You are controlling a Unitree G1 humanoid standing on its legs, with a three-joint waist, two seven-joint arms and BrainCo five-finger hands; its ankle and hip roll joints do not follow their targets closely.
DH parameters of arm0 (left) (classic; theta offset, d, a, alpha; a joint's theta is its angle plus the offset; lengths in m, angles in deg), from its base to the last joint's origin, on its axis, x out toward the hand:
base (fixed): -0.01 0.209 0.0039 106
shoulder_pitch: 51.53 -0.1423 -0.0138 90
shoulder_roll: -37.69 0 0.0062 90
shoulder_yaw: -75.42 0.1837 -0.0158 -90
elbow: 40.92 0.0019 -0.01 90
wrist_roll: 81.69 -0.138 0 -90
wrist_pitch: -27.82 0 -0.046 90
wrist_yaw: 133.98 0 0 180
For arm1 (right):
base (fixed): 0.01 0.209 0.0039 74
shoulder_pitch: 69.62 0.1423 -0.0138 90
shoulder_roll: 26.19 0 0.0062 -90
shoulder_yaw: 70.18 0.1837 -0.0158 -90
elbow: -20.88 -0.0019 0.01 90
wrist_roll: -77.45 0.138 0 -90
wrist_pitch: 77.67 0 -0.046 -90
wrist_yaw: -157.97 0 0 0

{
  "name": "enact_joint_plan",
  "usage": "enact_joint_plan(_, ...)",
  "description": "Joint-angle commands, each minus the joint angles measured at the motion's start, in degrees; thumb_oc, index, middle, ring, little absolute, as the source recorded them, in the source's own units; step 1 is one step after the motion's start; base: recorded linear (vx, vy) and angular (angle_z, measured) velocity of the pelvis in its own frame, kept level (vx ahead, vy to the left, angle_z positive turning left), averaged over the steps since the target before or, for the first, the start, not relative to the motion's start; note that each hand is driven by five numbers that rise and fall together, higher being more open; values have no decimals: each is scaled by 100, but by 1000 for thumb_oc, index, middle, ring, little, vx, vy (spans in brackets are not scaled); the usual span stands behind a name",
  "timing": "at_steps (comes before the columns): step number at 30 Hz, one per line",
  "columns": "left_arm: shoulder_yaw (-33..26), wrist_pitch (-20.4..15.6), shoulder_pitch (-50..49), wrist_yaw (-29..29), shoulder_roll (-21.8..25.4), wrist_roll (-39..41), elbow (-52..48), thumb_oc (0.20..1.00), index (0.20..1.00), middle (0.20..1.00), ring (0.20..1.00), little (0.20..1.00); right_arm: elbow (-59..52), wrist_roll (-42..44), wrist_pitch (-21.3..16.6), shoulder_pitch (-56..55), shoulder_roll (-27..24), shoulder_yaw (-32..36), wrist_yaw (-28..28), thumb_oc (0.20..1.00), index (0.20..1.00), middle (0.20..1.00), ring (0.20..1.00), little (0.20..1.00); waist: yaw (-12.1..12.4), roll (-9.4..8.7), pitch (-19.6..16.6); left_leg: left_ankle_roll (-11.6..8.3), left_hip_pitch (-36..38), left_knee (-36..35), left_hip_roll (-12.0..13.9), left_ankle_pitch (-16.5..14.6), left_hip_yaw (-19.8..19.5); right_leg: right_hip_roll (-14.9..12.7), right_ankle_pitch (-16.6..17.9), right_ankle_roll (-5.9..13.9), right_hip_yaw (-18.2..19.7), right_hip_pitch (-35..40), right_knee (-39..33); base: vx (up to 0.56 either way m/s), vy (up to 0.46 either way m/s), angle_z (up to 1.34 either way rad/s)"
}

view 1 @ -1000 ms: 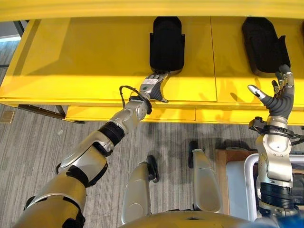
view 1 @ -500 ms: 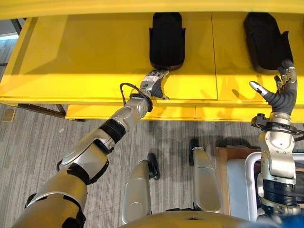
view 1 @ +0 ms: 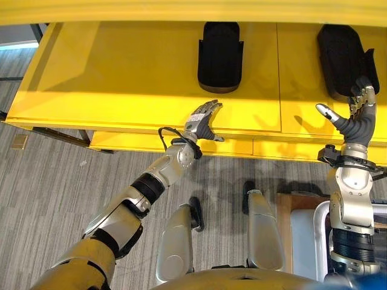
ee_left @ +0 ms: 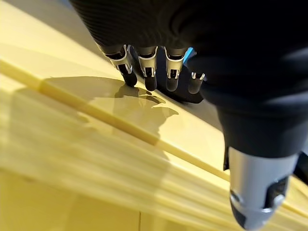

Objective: Move parts from the plastic box to the shelf.

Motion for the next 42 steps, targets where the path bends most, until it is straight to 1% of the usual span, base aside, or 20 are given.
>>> enact_joint_plan(1,-24,20,-838,519,-81,619,-80,1000,1000,1000,1000,1000,-593,-215,-302,39,197,178,-33,1000,1000,1000,1000,1000,57,-14,-44,-388,96,-402,196,376,-668,-200,633,311,74,485,-542,0,-12,3)
enact_joint_plan(7,-653,5,-1597,756,36,1304,-918,1000,1000,1000,1000,1000,-548,-117,-302,22,300,179,41,1000,1000,1000,1000,1000,151,10,-119,-388,332,-824,190,556,-687,-209,798,334,-23,738,-933,15,-10,5)
enact_joint_plan(8,-891,10,-1812,846,52,1571,-1234,1000,1000,1000,1000,1000,-531,-115,-296,15,321,194,73,1000,1000,1000,1000,1000,184,23,-128,-391,460,-1020,187,616,-678,-194,852,341,-52,855,-1097,80,-9,6)
enact_joint_plan(9,-1274,25,-2378,1064,-58,2207,-1593,1000,1000,1000,1000,1000,-473,-37,-314,-39,393,170,158,1000,1000,1000,1000,1000,240,50,-196,-416,728,-1412,170,787,-668,-196,964,344,-151,1147,-1462,98,-5,10)
enact_joint_plan(11,-1499,30,-2791,1196,-55,2625,-1848,1000,1000,1000,1000,1000,-408,71,-323,-71,456,144,227,1000,1000,1000,1000,1000,293,55,-287,-412,999,-1788,135,908,-667,-189,1090,358,-255,1429,-1826,132,2,16)
enact_joint_plan(12,-1868,75,-3232,1343,-112,3105,-2012,1000,1000,1000,1000,1000,-291,201,-323,-139,501,151,367,1000,1000,1000,1000,1000,373,81,-413,-394,1300,-2188,72,1041,-637,-187,1230,385,-357,1735,-2219,123,7,17)
enact_joint_plan(17,-2468,83,-3816,1522,-251,3714,-2165,1000,1000,1000,1000,1000,-85,254,-292,-339,481,165,608,1000,1000,1000,1000,1000,449,125,-644,-434,1946,-2989,-2,1349,-523,-149,1536,435,-540,2394,-3016,91,27,7)
enact_joint_plan(19,-2573,76,-3922,1555,-214,3685,-2264,1000,1000,1000,1000,1000,-45,267,-287,-391,475,189,659,1000,1000,1000,1000,1000,452,130,-692,-430,2071,-3133,-13,1402,-504,-153,1584,445,-583,2520,-3148,70,45,5)
enact_joint_plan(21,-2811,-23,-4104,1633,-77,3425,-2679,1000,1000,1000,1000,1000,74,247,-183,-586,515,289,836,1000,1000,1000,1000,1000,475,137,-895,-398,2474,-3426,-94,1449,-435,-230,1671,508,-740,2957,-3421,87,107,8)
enact_joint_plan(25,-3010,-57,-4164,1642,-140,3390,-2778,1000,1000,1000,1000,1000,71,204,-171,-663,497,402,877,1000,1000,1000,1000,1000,462,121,-945,-306,2584,-3246,-210,1274,-421,-322,1653,542,-721,3097,-3380,21,84,-1)
enact_joint_plan(28,-3120,-84,-4233,1719,-163,3310,-2855,1000,1000,1000,1000,1000,116,188,-154,-832,552,639,899,1000,1000,1000,1000,1000,412,105,-1042,-152,2703,-3147,-351,1044,-392,-437,1603,592,-640,3183,-3288,27,177,-6)
enact_joint_plan(32,-3181,-73,-4200,1716,-109,3260,-2901,1000,1000,1000,1000,1000,81,103,-117,-980,578,756,904,1000,1000,1000,1000,1000,351,83,-1084,-87,2690,-3124,-445,990,-382,-487,1634,629,-549,3150,-3241,16,119,-4)
enact_joint_plan(33,-3155,-82,-4145,1712,-98,3251,-2887,1000,1000,1000,1000,1000,69,100,-102,-1030,611,788,895,1000,1000,1000,1000,1000,305,69,-1097,-65,2697,-3171,-491,996,-356,-503,1722,648,-513,3122,-3288,-26,138,-3)
enact_joint_plan(34,-3196,-105,-4101,1666,-37,3168,-2944,1000,1000,1000,1000,1000,2,49,-92,-1104,647,799,951,1000,1000,1000,1000,1000,242,39,-1098,-29,2664,-3284,-550,1028,-275,-512,1978,692,-476,3018,-3383,-26,139,-5)
enact_joint_plan(35,-3197,-106,-4101,1666,-35,3168,-2942,1000,1000,1000,1000,1000,0,48,-91,-1106,649,798,951,1000,1000,1000,1000,1000,253,37,-1108,-27,2658,-3291,-552,1032,-264,-512,1987,694,-464,3005,-3391,-82,143,-10)
enact_joint_plan(36,-3236,-145,-4053,1588,23,3131,-3004,1000,1000,1000,1000,1000,-9,28,-96,-1065,661,754,964,1000,1000,1000,1000,1000,182,-17,-1089,-26,2579,-3349,-598,1087,-87,-529,2471,806,-511,2807,-3570,-116,102,-42)
enact_joint_plan(37,-3265,-159,-4043,1537,60,3112,-3056,1000,1000,1000,1000,1000,-1,33,-104,-1019,673,663,986,1000,1000,1000,1000,1000,215,-5,-1083,-45,2510,-3404,-533,1142,108,-479,2541,854,-789,2645,-3653,-165,132,-85)
enact_joint_plan(39,-3350,-170,-4037,1486,142,3047,-3137,1000,1000,1000,1000,1000,72,85,-76,-955,752,553,1029,1000,1000,1000,1000,1000,306,90,-1069,-80,2429,-3615,-367,1343,348,-431,2162,829,-1440,2734,-3428,-170,103,-128)
enact_joint_plan(40,-3371,-167,-4016,1464,118,3057,-3116,1000,1000,1000,1000,1000,91,116,-68,-947,774,489,1044,1000,1000,1000,1000,1000,342,133,-1063,-97,2408,-3718,-303,1438,422,-350,1892,748,-1591,2844,-3241,-141,111,-94)
enact_joint_plan(42,-3393,-163,-3999,1433,39,3114,-3033,1000,1000,1000,1000,1000,116,183,-69,-956,814,455,1044,1000,1000,1000,1000,1000,406,136,-1075,-127,2451,-3926,-235,1589,523,-132,1448,642,-1581,3034,-2899,-66,92,-77)
